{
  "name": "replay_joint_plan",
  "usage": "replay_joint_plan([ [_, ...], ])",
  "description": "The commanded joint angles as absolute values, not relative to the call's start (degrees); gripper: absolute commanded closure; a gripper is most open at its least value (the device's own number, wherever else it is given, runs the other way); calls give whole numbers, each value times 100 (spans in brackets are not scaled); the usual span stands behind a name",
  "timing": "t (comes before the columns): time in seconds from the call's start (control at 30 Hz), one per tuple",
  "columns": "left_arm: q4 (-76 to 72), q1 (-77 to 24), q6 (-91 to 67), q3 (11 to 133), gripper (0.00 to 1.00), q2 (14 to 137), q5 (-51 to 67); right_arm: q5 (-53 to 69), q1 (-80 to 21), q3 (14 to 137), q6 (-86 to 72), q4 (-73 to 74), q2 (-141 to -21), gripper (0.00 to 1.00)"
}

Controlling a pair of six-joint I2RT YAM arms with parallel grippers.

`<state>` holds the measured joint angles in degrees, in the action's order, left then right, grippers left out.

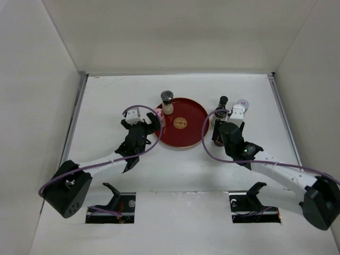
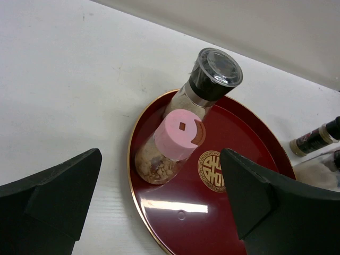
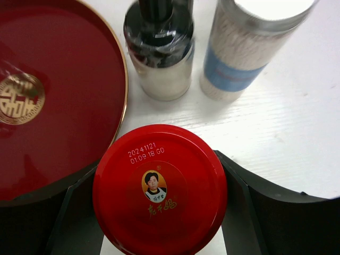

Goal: Organize the condiment bottles

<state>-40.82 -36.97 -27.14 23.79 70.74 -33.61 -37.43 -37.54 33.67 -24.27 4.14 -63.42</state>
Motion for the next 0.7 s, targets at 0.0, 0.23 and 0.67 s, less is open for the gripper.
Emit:
replay_joint_plan([
  [0.0,-4447,-3573,-2874,2250,4,7023,-3383,-4307,-4020,3875,-2040,-79,-5608,54],
  [0.23,-4640,-3204,-3269,1785,0,6558,-3858,-3262,-4811,4754,-1960,-991,-6976,52],
  [0.67,-4702,-2773,-3797,1318,0,6214,-4017,-2927,-5462,6389,-1573,-2126,-9711,50],
])
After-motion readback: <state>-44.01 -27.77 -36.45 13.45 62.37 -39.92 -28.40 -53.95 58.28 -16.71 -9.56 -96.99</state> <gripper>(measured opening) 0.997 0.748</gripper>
